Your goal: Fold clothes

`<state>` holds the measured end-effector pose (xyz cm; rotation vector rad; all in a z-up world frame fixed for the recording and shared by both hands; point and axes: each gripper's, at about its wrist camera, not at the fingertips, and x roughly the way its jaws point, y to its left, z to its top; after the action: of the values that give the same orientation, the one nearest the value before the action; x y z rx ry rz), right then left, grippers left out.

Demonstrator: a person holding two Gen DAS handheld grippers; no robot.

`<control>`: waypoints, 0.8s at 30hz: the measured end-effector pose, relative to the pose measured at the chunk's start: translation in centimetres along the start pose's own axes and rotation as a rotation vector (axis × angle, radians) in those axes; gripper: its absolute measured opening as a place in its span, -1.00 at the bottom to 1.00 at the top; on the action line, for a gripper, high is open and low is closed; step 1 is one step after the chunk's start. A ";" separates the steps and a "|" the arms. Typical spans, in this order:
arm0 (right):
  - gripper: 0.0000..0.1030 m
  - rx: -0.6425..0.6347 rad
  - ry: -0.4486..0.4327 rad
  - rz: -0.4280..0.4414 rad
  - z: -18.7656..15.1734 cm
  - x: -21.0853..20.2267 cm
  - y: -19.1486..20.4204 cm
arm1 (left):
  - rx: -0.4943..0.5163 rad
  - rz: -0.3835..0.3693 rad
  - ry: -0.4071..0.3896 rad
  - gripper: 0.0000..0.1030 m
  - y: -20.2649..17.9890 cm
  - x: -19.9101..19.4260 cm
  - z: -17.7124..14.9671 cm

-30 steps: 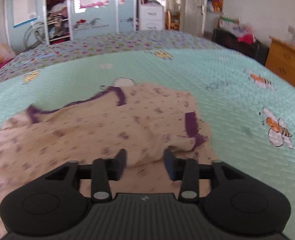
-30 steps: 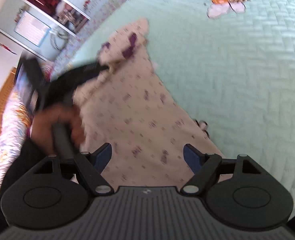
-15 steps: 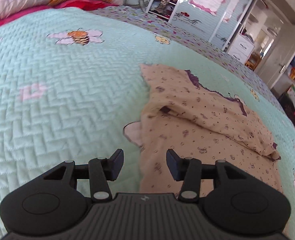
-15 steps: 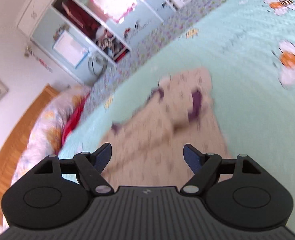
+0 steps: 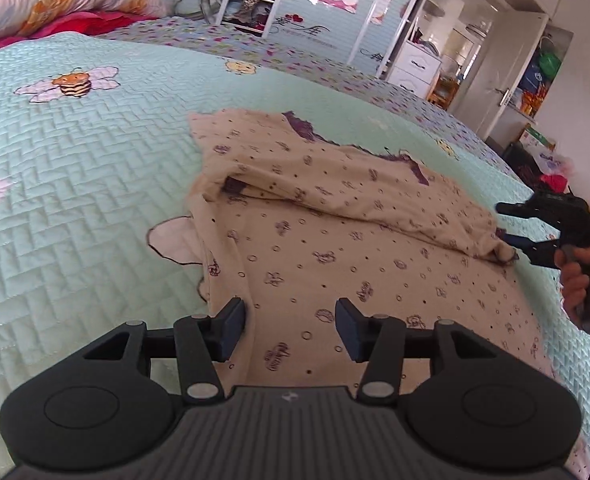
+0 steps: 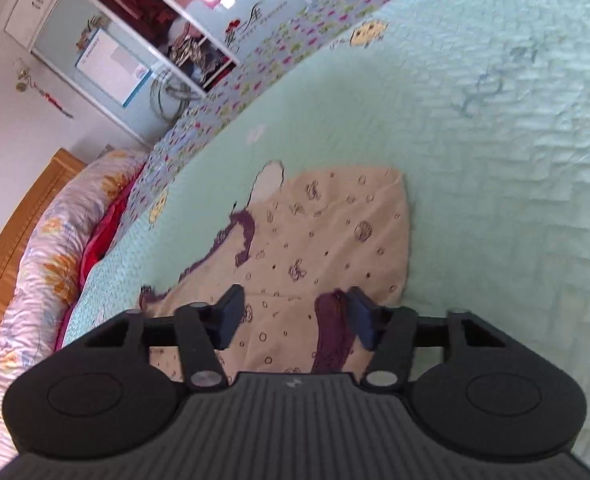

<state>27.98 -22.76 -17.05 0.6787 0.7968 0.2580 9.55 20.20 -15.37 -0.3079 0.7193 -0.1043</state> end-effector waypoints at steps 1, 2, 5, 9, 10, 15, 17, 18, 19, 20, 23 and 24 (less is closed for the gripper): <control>-0.24 -0.007 0.014 -0.021 0.1 0.5 0.1 | 0.003 0.004 0.004 0.04 -0.1 0.1 -0.1; -0.61 -0.014 0.028 -0.042 0.3 0.9 0.2 | 0.007 0.007 0.008 0.04 -0.3 0.2 -0.2; -0.89 -0.053 0.023 -0.066 1.2 1.2 0.9 | 0.007 0.007 0.007 0.04 -0.5 -0.2 -0.2; -0.89 -0.122 -0.107 -0.018 4.3 -1.0 2.8 | 0.017 0.011 -0.010 0.04 -0.8 -0.9 -0.1; -0.89 -0.128 -0.116 -0.022 4.7 -1.0 3.0 | 0.020 0.014 -0.015 0.04 -0.8 -1.0 0.0; -0.63 -0.119 -0.038 -0.221 3.4 1.1 1.8 | -0.005 0.024 -0.034 0.04 -0.2 -2.1 0.4; -0.53 -0.079 -0.124 -0.180 2.0 -0.7 1.5 | -0.010 0.028 -0.053 0.04 0.2 -2.9 0.7; -0.45 -0.081 -0.140 -0.145 1.1 -1.4 1.9 | -0.017 0.019 -0.063 0.04 0.5 -3.3 0.8; -0.25 -0.084 -0.154 -0.111 0.2 -2.1 2.2 | -0.025 0.008 -0.072 0.05 0.7 -3.6 1.0; -0.16 -0.086 -0.168 -0.076 -0.7 -2.7 2.6 | -0.033 -0.008 -0.077 0.05 0.8 -3.7 1.2; -0.12 -0.134 -0.089 -0.058 -2.0 -1.4 3.5 | -0.043 -0.055 -0.083 0.05 0.5 -3.7 1.5; -0.12 -0.148 -0.061 -0.074 -2.2 -0.5 3.7 | -0.033 -0.067 -0.082 0.06 0.3 -3.5 1.5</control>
<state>26.20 -19.17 -15.52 0.5145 0.7351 0.2261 7.92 21.55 -12.13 -0.3662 0.6300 -0.1424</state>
